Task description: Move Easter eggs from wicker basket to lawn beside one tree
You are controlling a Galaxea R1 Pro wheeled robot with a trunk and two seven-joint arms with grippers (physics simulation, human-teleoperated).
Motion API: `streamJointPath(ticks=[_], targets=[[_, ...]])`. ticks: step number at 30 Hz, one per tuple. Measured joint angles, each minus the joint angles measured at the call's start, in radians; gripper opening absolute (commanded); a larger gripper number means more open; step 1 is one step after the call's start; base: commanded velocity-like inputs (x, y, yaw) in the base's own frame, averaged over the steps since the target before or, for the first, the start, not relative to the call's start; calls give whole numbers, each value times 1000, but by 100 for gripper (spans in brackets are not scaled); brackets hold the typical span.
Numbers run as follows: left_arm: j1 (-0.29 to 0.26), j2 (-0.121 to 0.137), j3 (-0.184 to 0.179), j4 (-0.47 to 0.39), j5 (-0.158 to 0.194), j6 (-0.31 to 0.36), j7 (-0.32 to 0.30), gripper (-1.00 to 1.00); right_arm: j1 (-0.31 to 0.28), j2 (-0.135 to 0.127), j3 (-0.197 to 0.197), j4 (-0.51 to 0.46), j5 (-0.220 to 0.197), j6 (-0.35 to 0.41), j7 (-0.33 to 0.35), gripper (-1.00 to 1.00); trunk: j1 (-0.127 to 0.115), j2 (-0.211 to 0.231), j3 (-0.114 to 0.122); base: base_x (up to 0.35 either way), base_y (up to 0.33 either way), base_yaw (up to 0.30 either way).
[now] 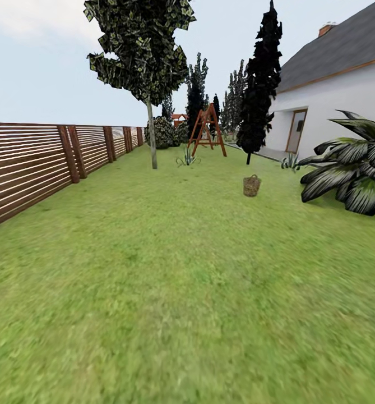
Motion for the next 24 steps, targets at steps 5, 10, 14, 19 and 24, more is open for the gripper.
streamJointPath(ticks=[5, 10, 14, 19, 24], targets=[[0, -1, -5, 0, 0, 1, 1, 100, 0, 0, 0, 0, 0, 0, 0, 100, 0, 0, 0, 336, 4, 0], [0, -2, -12, 1, -1, 1, 4, 100, 0, 0, 0, 0, 0, 0, 0, 100, 0, 0, 0, 337, 1, 0], [0, -2, -14, 1, -1, 1, 5, 100, 0, 0, 0, 0, 0, 0, 0, 100, 0, 0, 0, 337, 0, 0], [0, -1, -15, 1, -1, 0, 5, 100, 0, 0, 0, 0, 0, 0, 0, 100, 0, 0, 0, 337, 0, 0], [0, -1, -16, 0, 0, 0, 6, 100, 0, 0, 0, 0, 0, 0, 0, 100, 0, 0, 0, 337, 0, 0]])
